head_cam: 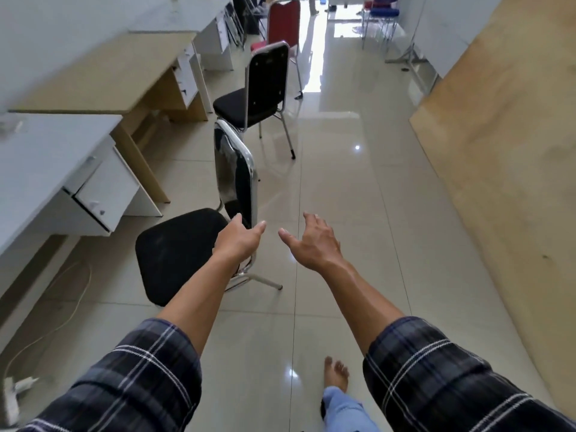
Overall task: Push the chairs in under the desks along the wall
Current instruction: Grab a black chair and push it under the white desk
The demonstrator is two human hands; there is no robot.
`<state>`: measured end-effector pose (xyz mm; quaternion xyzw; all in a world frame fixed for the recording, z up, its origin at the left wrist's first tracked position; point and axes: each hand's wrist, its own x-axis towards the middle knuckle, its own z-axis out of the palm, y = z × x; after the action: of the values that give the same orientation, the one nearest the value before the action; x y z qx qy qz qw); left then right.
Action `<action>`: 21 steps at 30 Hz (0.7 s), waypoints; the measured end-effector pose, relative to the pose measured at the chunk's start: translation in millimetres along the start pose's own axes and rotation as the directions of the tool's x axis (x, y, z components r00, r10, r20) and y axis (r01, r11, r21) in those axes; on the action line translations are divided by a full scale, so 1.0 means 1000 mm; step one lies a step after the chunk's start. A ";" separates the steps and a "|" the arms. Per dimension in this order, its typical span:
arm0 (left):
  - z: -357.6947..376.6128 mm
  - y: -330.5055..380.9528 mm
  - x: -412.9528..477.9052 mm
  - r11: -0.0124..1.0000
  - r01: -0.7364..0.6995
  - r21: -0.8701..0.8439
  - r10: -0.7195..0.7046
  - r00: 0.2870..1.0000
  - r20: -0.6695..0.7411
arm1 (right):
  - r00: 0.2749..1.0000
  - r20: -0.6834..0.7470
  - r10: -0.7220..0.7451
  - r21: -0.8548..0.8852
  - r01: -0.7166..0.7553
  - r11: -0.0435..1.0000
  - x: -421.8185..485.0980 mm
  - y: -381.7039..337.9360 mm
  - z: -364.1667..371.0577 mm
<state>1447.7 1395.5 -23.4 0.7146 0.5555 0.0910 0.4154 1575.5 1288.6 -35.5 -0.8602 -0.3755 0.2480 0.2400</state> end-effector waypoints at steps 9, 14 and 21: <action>0.012 0.077 0.145 0.979 0.130 -0.158 -0.150 0.980 -0.129 | 0.970 0.145 -0.194 -0.072 0.206 0.976 0.190 -0.037 -0.044; -0.004 0.089 0.226 0.955 0.201 -0.219 -0.246 0.947 -0.206 | 0.929 0.202 -0.310 -0.059 0.327 0.943 0.283 -0.087 -0.033; -0.048 0.095 0.333 0.927 0.276 -0.255 -0.340 0.906 -0.253 | 0.870 0.302 -0.389 -0.027 0.416 0.909 0.396 -0.164 -0.008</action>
<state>1609.9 1704.7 -36.9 0.5472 0.7040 0.1876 0.4120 1729.6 1688.7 -28.7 -0.7273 -0.5884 0.2982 0.1894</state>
